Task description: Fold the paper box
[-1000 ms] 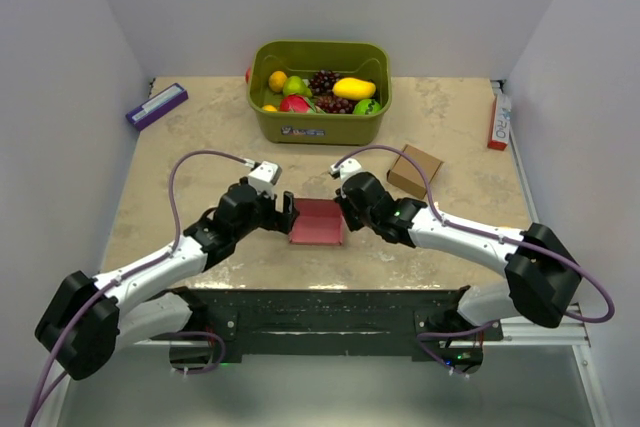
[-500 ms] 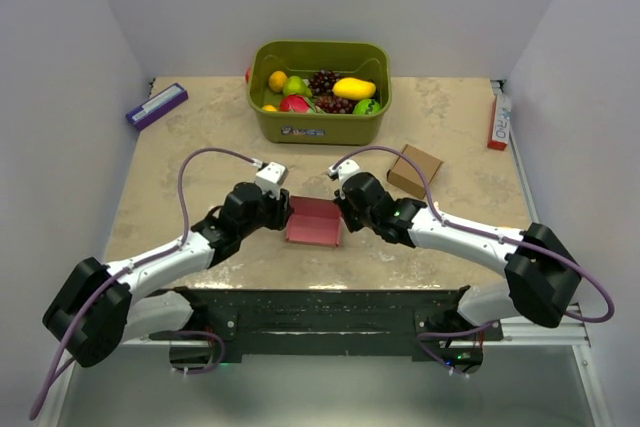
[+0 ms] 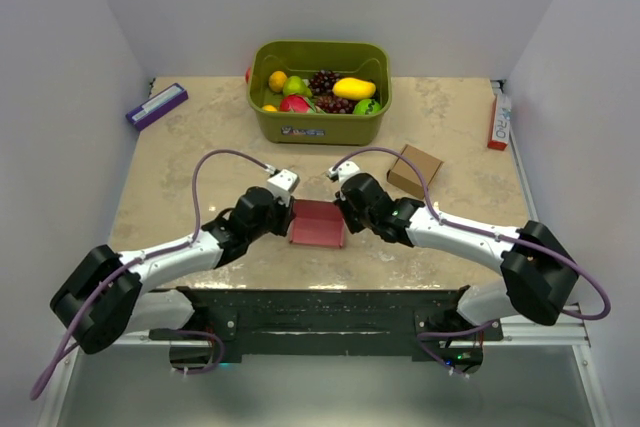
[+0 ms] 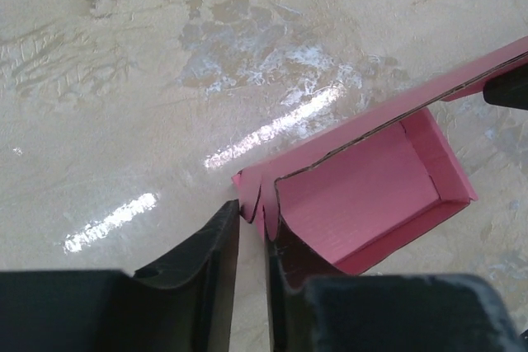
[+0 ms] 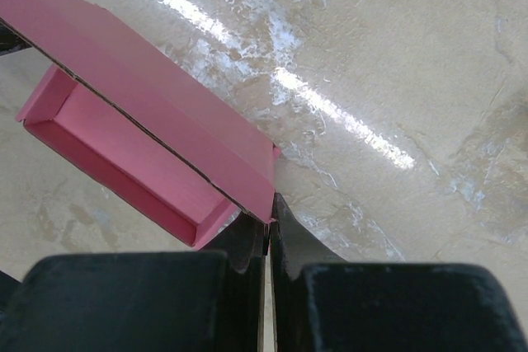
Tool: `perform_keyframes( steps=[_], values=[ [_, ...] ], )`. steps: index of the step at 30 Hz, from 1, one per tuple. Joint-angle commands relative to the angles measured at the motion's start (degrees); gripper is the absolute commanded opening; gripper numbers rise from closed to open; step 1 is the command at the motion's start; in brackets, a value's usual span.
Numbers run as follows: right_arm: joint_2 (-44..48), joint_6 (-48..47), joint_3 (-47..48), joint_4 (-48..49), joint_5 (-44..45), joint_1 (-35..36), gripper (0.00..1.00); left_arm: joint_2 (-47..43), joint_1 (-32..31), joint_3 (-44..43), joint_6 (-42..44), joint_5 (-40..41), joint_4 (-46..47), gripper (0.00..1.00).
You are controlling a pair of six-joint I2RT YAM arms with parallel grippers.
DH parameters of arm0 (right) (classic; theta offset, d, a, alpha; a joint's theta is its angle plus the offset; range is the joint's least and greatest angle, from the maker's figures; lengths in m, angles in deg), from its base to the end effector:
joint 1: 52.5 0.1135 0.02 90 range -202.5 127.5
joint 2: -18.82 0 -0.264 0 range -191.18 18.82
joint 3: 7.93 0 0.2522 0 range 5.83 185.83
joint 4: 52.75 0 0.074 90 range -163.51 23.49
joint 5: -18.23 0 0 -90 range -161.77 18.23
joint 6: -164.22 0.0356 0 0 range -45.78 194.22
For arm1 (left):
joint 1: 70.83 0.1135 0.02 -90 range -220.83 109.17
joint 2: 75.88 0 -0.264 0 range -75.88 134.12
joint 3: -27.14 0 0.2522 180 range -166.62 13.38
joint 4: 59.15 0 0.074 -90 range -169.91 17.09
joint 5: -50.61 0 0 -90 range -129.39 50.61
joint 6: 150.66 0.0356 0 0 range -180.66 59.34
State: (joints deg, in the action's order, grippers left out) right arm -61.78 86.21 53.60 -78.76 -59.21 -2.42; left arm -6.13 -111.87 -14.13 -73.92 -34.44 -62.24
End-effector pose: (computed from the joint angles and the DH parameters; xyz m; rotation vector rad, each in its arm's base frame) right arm 0.1933 0.2190 0.2146 -0.6653 2.2548 0.2791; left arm 0.1857 -0.1576 0.1836 0.4667 2.1044 -0.4670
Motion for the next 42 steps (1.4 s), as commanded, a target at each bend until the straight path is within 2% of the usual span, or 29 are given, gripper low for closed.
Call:
perform_keyframes(
  steps=[1,8,14,17,23,36,42],
  values=[
    [-0.3,2.3,2.3,1.1,2.2,-0.1,0.00,1.3,-2.0,-2.6,-0.4,2.9,3.3,0.19],
    [-1.6,8.6,3.0,1.2,6.8,0.0,0.00,5.3,-5.9,-4.3,-6.9,7.4,5.2,0.10],
    [-0.2,17.9,2.0,1.3,10.8,0.5,0.00,8.5,-7.7,-5.9,-12.8,11.7,5.8,0.03],
    [0.5,23.1,0.4,3.1,11.0,0.8,0.00,9.3,-9.1,-5.9,-14.3,13.5,6.3,0.02],
    [0.4,27.5,-2.1,3.2,11.6,1.9,0.00,10.7,-13.3,-5.8,-16.4,18.9,5.1,0.00],
    [4.5,34.0,-7.6,-2.5,16.5,6.2,0.03,12.5,-20.0,-2.4,-23.8,27.1,1.5,0.00],
    [6.2,36.3,-10.3,-2.4,16.8,7.4,0.03,13.1,-22.4,-1.4,-28.2,27.7,2.0,0.00]
  ],
)
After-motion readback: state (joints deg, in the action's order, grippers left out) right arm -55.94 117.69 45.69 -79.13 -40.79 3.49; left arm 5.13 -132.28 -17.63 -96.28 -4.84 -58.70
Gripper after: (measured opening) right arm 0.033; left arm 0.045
